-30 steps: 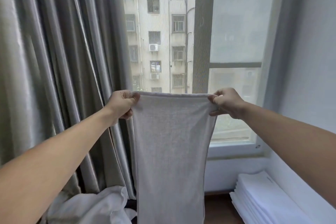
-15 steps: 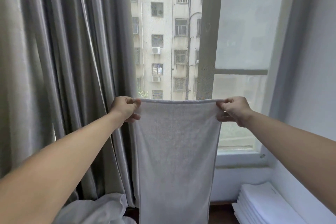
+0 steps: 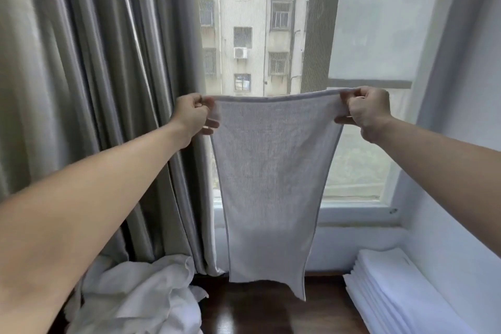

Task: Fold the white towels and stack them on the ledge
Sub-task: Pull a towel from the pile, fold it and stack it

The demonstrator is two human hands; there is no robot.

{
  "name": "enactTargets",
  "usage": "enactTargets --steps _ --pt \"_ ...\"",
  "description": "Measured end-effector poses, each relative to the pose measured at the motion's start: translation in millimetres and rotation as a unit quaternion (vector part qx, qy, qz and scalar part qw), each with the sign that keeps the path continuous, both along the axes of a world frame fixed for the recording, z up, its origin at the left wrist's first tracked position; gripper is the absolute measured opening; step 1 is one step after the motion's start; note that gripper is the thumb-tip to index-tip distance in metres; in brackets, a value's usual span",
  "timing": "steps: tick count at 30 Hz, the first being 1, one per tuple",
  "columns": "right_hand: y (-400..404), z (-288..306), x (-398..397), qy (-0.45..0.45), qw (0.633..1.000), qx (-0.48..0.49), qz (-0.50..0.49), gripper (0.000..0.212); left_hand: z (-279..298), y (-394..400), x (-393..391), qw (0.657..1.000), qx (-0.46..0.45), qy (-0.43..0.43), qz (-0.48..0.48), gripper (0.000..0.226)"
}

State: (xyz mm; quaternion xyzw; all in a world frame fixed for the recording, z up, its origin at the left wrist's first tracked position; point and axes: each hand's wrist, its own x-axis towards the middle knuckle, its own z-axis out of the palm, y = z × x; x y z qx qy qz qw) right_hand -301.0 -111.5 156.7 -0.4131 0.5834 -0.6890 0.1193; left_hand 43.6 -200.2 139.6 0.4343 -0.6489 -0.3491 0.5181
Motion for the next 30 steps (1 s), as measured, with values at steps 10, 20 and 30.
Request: enactTargets --steps 10,20,30 --pt "101.4 -65.2 12.1 0.017 0.998 0.052 0.037 0.015 -48.6 110.3 31.2 0.997 0.03 -0.066 -0.013 0.015" --pt "221.8 -200.1 60.6 -0.013 0.974 0.22 0.053 0.017 -165.2 197.1 92.2 0.969 0.123 -0.181 -0.115 0.029" --pt "285.5 -346.9 84.8 -0.063 0.863 0.471 0.169 0.02 -293.9 233.3 139.6 0.863 0.277 -0.318 -0.278 0.025"
